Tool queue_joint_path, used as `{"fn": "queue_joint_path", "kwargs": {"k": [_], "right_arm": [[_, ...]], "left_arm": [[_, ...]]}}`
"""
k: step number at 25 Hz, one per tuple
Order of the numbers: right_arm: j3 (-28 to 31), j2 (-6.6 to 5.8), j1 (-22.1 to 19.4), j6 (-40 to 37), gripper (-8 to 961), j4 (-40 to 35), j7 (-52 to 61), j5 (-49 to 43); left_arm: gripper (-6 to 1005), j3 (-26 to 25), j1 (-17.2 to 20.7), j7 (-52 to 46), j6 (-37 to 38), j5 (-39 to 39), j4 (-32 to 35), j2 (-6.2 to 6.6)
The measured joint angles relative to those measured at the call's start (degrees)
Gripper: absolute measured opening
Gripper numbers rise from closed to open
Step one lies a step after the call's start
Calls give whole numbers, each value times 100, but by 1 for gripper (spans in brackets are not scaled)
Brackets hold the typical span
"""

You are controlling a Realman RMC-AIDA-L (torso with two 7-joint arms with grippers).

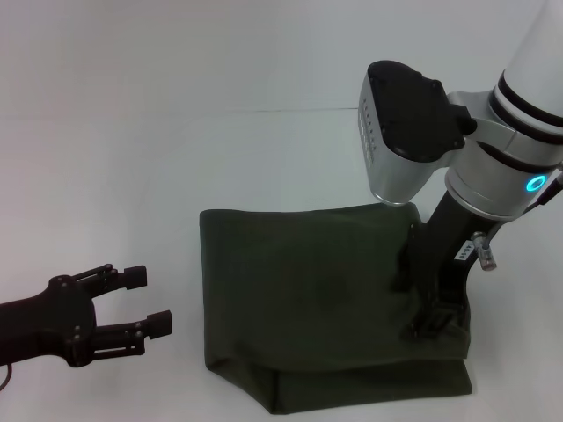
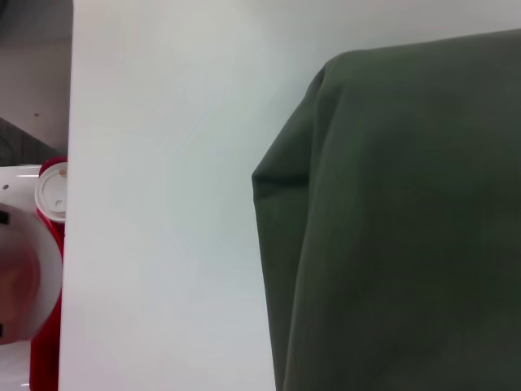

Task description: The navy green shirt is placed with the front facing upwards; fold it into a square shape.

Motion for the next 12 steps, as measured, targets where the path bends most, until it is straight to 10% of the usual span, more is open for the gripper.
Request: {"fn": "queue_joint_path", "kwargs": {"k": [12], "right_arm": [[-169,13,-125,156,657,46,46,182]], "left_arm": [[920,-42,1,-5,-22,-3,12,-13]]}}
